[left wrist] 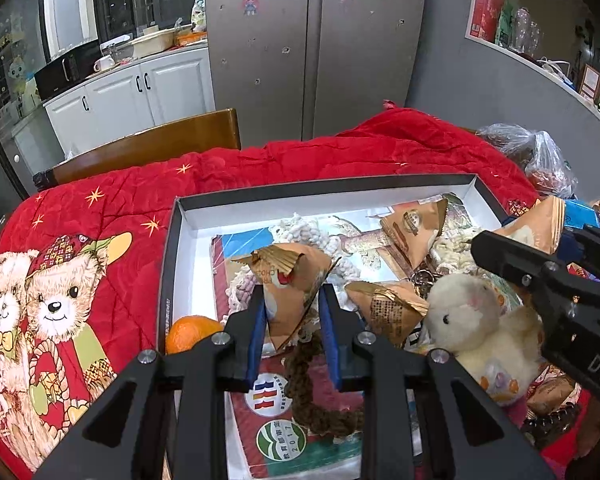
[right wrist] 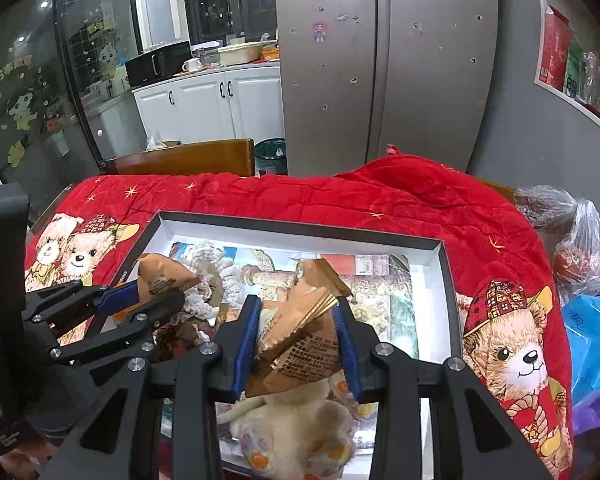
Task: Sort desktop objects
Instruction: 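Carry both paper packets with both tools over the box, then release both paper packets into the box, opening both tools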
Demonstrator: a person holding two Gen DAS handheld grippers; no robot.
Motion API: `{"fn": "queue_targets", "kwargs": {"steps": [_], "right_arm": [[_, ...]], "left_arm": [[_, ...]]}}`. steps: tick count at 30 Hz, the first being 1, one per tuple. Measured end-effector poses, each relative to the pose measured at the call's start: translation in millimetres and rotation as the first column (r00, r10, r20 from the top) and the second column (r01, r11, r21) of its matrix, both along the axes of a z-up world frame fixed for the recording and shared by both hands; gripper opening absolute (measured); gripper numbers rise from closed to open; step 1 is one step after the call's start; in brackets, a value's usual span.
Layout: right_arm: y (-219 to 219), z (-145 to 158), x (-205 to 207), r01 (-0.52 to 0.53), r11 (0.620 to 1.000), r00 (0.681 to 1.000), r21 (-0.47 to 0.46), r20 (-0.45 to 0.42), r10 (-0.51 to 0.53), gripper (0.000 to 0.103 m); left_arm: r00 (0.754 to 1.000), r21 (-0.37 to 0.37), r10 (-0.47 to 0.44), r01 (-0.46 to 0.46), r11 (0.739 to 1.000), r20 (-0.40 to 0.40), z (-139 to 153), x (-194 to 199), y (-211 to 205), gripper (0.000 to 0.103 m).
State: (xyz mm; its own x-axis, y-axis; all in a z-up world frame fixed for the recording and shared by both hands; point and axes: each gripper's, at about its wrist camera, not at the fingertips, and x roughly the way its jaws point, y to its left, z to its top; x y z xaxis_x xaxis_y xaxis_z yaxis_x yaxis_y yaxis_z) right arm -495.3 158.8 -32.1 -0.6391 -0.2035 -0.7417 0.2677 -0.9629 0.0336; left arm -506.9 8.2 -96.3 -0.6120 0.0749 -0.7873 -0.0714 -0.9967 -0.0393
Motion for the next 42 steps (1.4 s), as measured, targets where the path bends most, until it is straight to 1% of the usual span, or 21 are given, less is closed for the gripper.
{"fn": "queue_targets", "kwargs": {"steps": [3, 4, 5, 6, 7, 8, 9, 10, 12, 14, 18, 23, 33, 42], "right_arm": [[2.6, -0.3, -1.3, 0.004, 1.0, 1.0, -0.002, 0.006, -0.004, 0.037], [3.2, -0.9, -1.9, 0.002, 1.0, 1.0, -0.008, 0.011, -0.002, 0.037], [3.4, -1.6, -2.3, 0.001, 1.0, 1.0, -0.012, 0.017, -0.001, 0.038], [4.0, -2.0, -3.3, 0.0, 1.0, 1.0, -0.019, 0.024, 0.0, 0.041], [4.5, -2.6, -4.3, -0.004, 1.0, 0.999, -0.023, 0.034, 0.005, 0.051], [5.6, -2.6, -4.7, -0.006, 1.0, 0.999, -0.025, 0.04, 0.007, 0.058], [7.6, -1.1, -3.9, 0.001, 1.0, 0.999, -0.028, 0.033, 0.0, 0.069], [9.6, 1.0, -2.9, 0.01, 0.999, 1.0, -0.031, 0.022, -0.009, 0.073], [13.6, 6.0, -1.8, 0.022, 0.999, 1.0, -0.039, 0.008, -0.022, 0.074], [15.9, 9.1, -0.9, 0.025, 0.999, 1.0, -0.038, 0.007, -0.025, 0.078], [20.1, 11.2, -0.7, 0.036, 0.999, 0.999, -0.042, 0.006, -0.035, 0.079], [18.9, 8.6, -0.8, 0.03, 0.999, 0.999, -0.033, 0.016, -0.03, 0.079], [20.8, 8.9, 1.2, 0.024, 0.999, 0.999, -0.044, 0.022, -0.023, 0.079], [21.4, 9.2, 1.9, 0.025, 0.999, 0.999, -0.034, 0.025, -0.024, 0.079]], "left_arm": [[1.0, -0.015, 0.005, -0.005, 1.0, -0.001, -0.8, -1.2, 0.5, 0.031], [1.0, -0.027, 0.007, -0.007, 1.0, -0.001, -1.2, -1.8, 1.1, 0.038], [1.0, -0.038, 0.009, -0.01, 0.999, -0.003, -1.0, -1.6, 1.6, 0.054], [1.0, -0.05, 0.013, -0.013, 0.999, -0.013, 0.2, -1.2, 1.6, 0.064], [1.0, -0.056, 0.017, -0.018, 0.998, -0.02, 1.6, -0.9, 1.4, 0.085], [0.999, -0.062, 0.028, -0.03, 0.998, -0.029, 3.7, -0.4, 0.4, 0.096], [0.998, -0.063, 0.038, -0.041, 0.997, -0.042, 6.8, 0.6, -1.2, 0.097], [0.998, -0.059, 0.041, -0.044, 0.997, -0.052, 10.3, 1.2, -2.9, 0.097], [0.998, -0.055, 0.048, -0.051, 0.997, -0.05, 14.4, 1.7, -6.2, 0.099], [0.997, -0.048, 0.055, -0.058, 0.997, -0.058, 17.8, 2.5, -9.5, 0.1], [0.996, -0.036, 0.063, -0.065, 0.997, -0.061, 21.1, 3.2, -13.2, 0.101], [0.996, -0.04, 0.063, -0.066, 0.997, -0.06, 20.4, 4.0, -12.3, 0.101], [0.994, -0.043, 0.097, -0.099, 0.994, -0.044, 15.6, 1.5, -21.7, 0.101], [0.995, -0.045, 0.09, -0.092, 0.995, -0.04, 15.2, 1.0, -19.8, 0.101]]}}
